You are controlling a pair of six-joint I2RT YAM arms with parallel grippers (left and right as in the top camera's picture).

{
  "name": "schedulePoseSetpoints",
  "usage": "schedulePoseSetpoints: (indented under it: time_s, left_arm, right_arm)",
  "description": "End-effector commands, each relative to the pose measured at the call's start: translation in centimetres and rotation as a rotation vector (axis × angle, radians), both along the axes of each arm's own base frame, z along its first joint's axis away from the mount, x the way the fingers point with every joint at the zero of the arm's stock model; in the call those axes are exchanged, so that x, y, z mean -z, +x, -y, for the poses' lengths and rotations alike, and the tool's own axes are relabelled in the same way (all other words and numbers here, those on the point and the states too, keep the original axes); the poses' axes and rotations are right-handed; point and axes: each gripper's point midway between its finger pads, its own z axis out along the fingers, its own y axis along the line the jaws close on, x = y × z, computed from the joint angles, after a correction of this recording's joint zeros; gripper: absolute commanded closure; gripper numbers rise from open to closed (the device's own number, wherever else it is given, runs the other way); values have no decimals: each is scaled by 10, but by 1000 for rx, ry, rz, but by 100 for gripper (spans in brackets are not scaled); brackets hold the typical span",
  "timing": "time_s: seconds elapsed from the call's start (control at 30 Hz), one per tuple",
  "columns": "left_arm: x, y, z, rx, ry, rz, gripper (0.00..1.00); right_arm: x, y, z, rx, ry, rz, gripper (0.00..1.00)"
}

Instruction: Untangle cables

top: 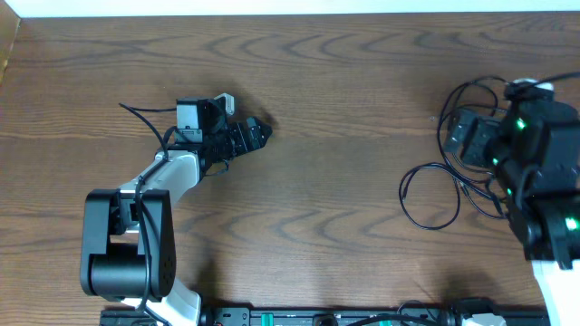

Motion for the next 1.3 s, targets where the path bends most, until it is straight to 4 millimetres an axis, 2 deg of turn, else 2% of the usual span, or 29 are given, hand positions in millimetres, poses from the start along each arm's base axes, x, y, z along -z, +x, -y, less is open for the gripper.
schedulePoseSetpoints:
  time_s: [0.0, 0.2, 0.37, 0.5, 0.77, 1.0, 1.17, 1.27]
  left_arm:
    - [-1, -2, 2, 10, -2, 5, 0]
    - [-1, -2, 2, 10, -2, 5, 0]
    - [-1, -2, 2, 10, -2, 4, 0]
    - [-1, -2, 2, 10, -2, 4, 0]
    - [-1, -2, 2, 10, -2, 4, 0]
    - [-1, -2, 2, 10, -2, 4, 0]
    - [-1, -2, 2, 10, -2, 5, 0]
    - [-1, -2, 2, 10, -2, 5, 0]
  right_arm:
    - [-18, -14, 3, 12, 12, 66, 1]
    - [-47, -44, 6, 12, 23, 177, 1]
    - [-50, -66, 8, 11, 24, 190, 1]
    - [-38, -81, 9, 12, 19, 136, 1]
    - [5, -109, 12, 12, -2, -76, 1]
    - [33, -137, 14, 13, -18, -237, 1]
    - [55, -163, 17, 15, -30, -374, 1]
    - [54, -163, 17, 16, -28, -362, 1]
